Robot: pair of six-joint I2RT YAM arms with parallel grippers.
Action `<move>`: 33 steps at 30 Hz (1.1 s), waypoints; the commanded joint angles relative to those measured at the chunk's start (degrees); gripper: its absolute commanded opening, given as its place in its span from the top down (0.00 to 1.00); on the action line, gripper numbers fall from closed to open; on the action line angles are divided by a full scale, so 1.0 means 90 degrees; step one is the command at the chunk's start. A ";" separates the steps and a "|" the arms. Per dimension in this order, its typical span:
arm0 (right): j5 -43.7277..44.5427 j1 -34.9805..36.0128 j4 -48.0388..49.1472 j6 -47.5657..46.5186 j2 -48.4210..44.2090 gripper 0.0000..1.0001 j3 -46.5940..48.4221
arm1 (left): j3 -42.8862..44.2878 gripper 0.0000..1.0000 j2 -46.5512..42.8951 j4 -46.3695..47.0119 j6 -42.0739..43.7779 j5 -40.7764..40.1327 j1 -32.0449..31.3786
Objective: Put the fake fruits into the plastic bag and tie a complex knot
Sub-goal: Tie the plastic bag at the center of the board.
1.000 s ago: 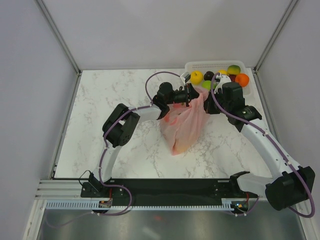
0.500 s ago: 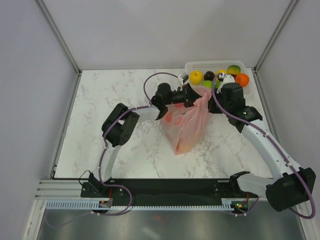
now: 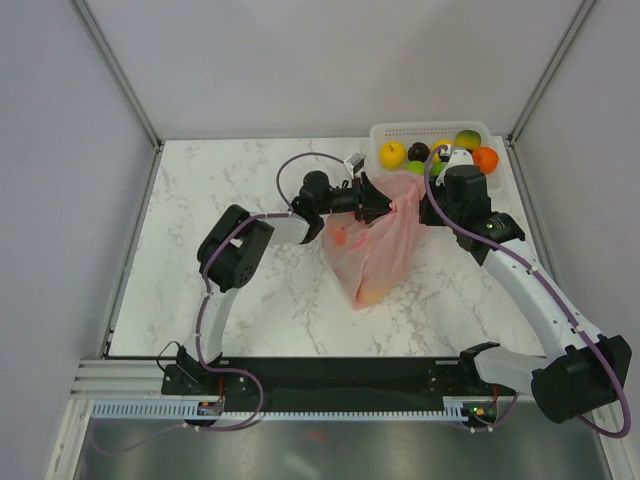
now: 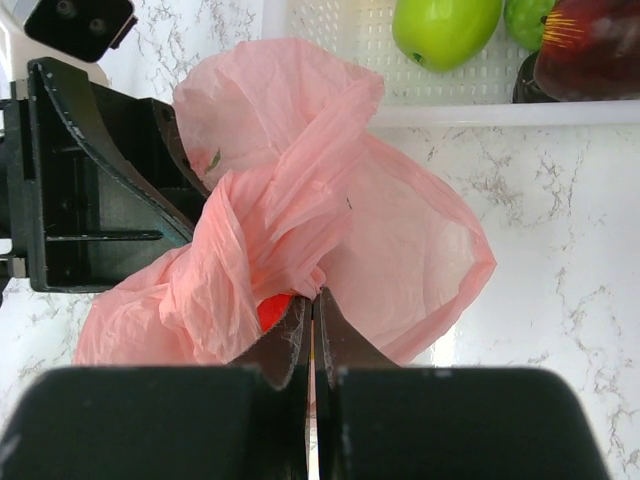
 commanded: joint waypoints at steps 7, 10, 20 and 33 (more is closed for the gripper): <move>0.0152 -0.0025 0.0188 0.0019 -0.0015 1.00 0.0220 | -0.0332 0.47 -0.0802 0.0530 -0.0036 0.0289 0.0156; 0.0162 -0.0025 0.0178 0.0019 -0.0015 1.00 0.0220 | -0.0391 0.44 -0.0851 0.0559 -0.0046 0.0328 0.0195; 0.0162 -0.0025 0.0149 0.0019 0.0014 1.00 0.0230 | -0.0898 0.42 -0.1456 0.0550 0.0480 0.0465 0.0380; 0.0016 -0.0025 0.0130 0.0000 0.0092 1.00 0.0260 | -0.0821 0.42 -0.2706 -0.2408 0.3839 -0.0373 0.0039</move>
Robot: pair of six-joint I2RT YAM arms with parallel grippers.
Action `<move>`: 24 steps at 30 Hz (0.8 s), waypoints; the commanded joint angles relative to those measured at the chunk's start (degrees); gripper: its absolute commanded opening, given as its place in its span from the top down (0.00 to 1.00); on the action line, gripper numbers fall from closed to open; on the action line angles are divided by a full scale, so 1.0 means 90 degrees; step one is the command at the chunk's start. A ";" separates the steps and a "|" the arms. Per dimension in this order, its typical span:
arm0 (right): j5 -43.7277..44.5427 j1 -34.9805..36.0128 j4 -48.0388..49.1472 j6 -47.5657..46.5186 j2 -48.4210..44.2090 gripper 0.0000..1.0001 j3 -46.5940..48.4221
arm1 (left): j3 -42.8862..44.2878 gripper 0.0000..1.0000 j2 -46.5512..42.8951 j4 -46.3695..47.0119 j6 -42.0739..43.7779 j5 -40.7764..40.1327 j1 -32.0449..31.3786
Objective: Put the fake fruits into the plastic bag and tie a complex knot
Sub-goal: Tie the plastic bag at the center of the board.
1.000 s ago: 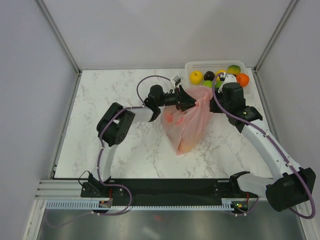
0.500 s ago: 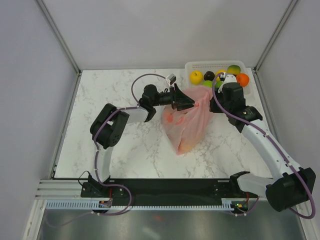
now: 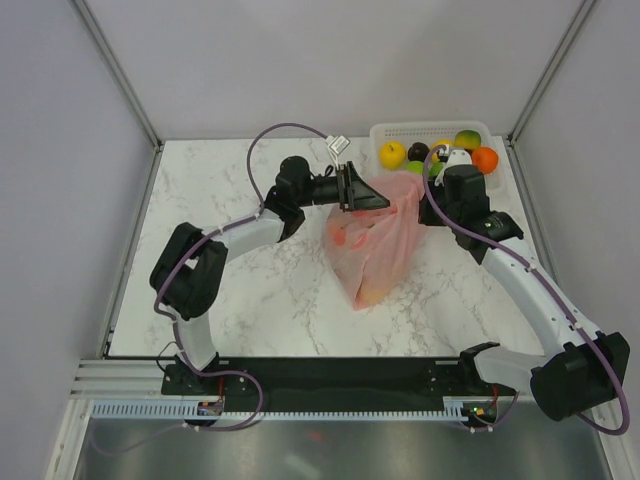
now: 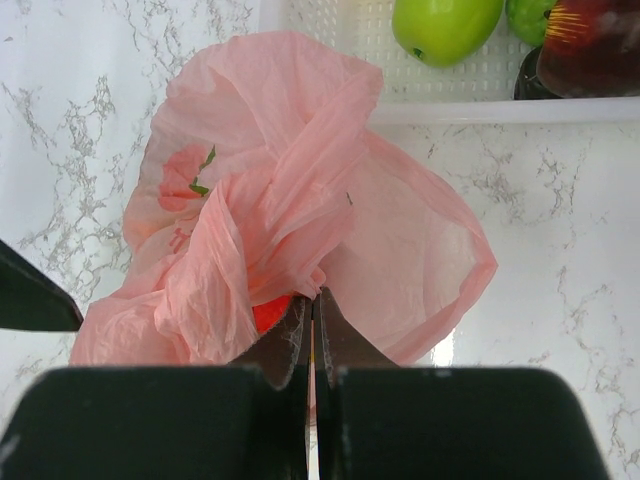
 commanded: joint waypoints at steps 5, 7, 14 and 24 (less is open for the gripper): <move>0.0016 -0.0035 0.0122 0.0002 0.0029 1.00 0.0264 | 0.0365 0.44 -0.0499 -0.1829 0.2270 -0.1031 -0.0329; 0.0006 -0.0025 0.0122 0.0002 0.0010 1.00 0.0255 | 0.0385 0.46 -0.0625 -0.2240 0.2630 -0.1325 -0.0378; -0.0013 -0.0035 0.0113 -0.0017 0.0010 1.00 0.0255 | 0.0326 0.46 -0.0822 -0.2553 0.3062 -0.2039 -0.0485; -0.0014 -0.0025 0.0103 -0.0027 0.0049 1.00 0.0235 | 0.0638 0.43 -0.0783 -0.2719 0.3609 -0.2381 -0.0817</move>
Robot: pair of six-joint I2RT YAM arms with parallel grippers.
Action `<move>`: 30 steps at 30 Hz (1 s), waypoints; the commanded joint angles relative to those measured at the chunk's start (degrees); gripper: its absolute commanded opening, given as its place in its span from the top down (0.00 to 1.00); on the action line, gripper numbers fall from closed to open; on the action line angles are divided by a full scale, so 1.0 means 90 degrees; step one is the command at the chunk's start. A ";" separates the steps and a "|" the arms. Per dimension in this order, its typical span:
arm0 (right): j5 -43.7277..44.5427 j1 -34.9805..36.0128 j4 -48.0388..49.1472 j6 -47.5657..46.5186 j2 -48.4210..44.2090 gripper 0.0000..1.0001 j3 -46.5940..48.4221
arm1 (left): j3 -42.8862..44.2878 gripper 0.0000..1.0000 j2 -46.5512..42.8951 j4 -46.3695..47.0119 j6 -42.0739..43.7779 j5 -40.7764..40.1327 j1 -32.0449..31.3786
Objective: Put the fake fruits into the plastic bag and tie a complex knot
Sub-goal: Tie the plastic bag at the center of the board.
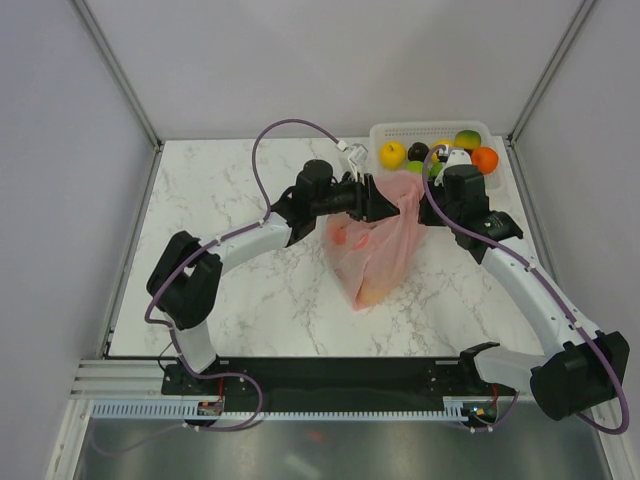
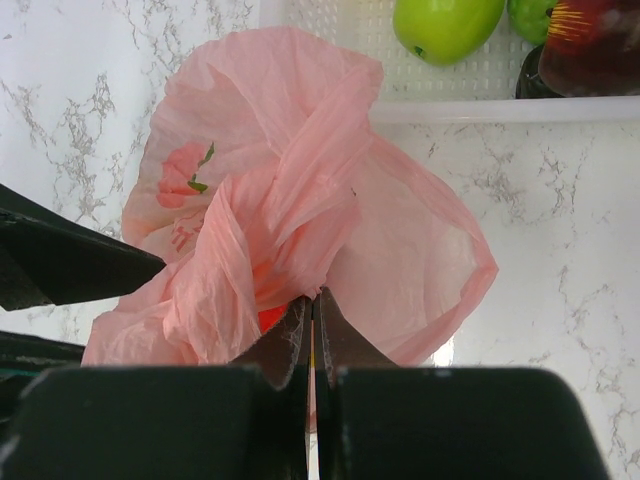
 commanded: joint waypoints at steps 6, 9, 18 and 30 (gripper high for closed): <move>0.0004 -0.0025 0.0095 -0.0044 0.0041 1.00 0.0262 | 0.0355 0.39 -0.0360 -0.0026 0.0786 -0.0405 -0.0215; -0.0016 -0.0025 0.0086 -0.0035 0.0061 1.00 0.0272 | 0.0413 0.39 -0.0331 -0.0104 0.0874 -0.0581 -0.0274; -0.0036 -0.0025 0.0056 -0.0054 0.0100 1.00 0.0321 | 0.0579 0.48 -0.0399 -0.0309 0.1118 -0.1030 -0.0382; -0.0036 -0.0025 0.0047 -0.0064 0.0139 1.00 0.0340 | 0.0462 0.87 -0.0624 -0.0329 0.1323 -0.1050 -0.0460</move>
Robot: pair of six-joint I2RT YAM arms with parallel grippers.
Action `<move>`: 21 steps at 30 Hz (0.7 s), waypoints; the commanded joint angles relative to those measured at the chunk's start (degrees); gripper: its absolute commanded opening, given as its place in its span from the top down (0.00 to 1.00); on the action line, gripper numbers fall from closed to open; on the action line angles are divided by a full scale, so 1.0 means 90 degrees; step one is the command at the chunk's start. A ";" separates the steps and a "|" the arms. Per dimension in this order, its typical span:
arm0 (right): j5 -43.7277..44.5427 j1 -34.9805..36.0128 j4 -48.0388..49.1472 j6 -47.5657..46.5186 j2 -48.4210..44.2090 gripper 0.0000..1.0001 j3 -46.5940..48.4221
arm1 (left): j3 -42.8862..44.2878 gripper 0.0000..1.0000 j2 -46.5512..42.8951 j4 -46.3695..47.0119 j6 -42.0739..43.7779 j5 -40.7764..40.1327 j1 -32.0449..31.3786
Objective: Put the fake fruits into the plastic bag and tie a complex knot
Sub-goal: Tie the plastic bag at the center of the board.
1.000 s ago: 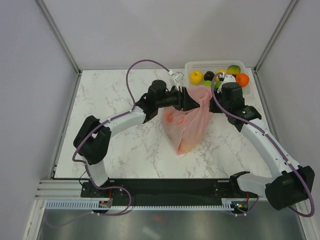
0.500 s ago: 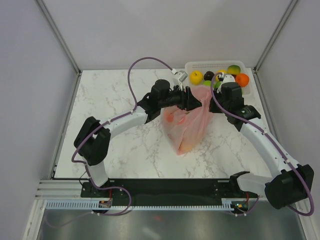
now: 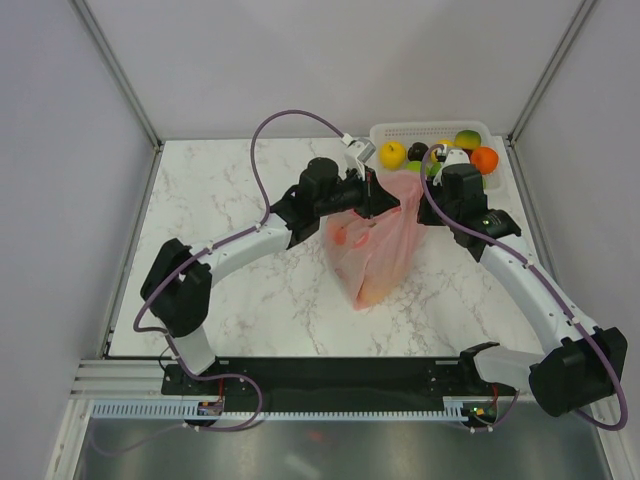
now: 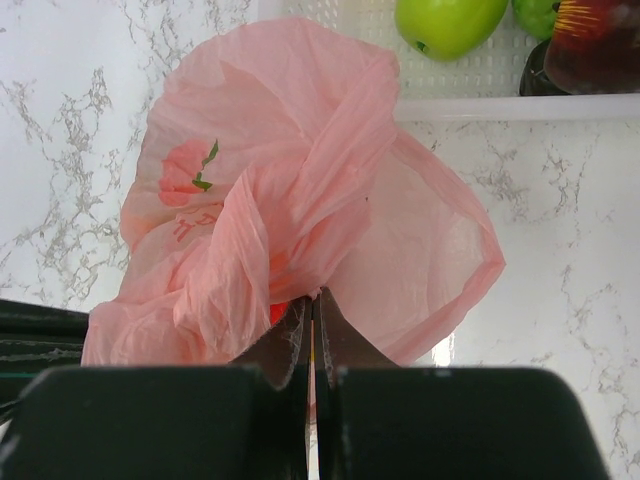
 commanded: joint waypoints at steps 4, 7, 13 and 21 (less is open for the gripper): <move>0.0037 -0.0035 0.0068 -0.0059 0.0023 1.00 0.0299 | 0.0137 0.95 -0.0292 0.0062 0.0391 -0.0164 -0.0061; 0.0115 -0.0015 0.0020 -0.0030 0.0032 1.00 0.0309 | 0.0107 0.98 -0.0321 -0.0006 0.0430 -0.0270 -0.0061; 0.0145 -0.0025 0.0000 -0.0039 0.0042 1.00 0.0328 | -0.0010 0.98 -0.0447 -0.0075 0.0518 -0.0417 -0.0061; 0.0300 -0.0025 -0.0019 0.0009 0.0081 1.00 0.0328 | -0.0068 0.98 -0.0575 -0.0455 0.0547 -0.0847 -0.0032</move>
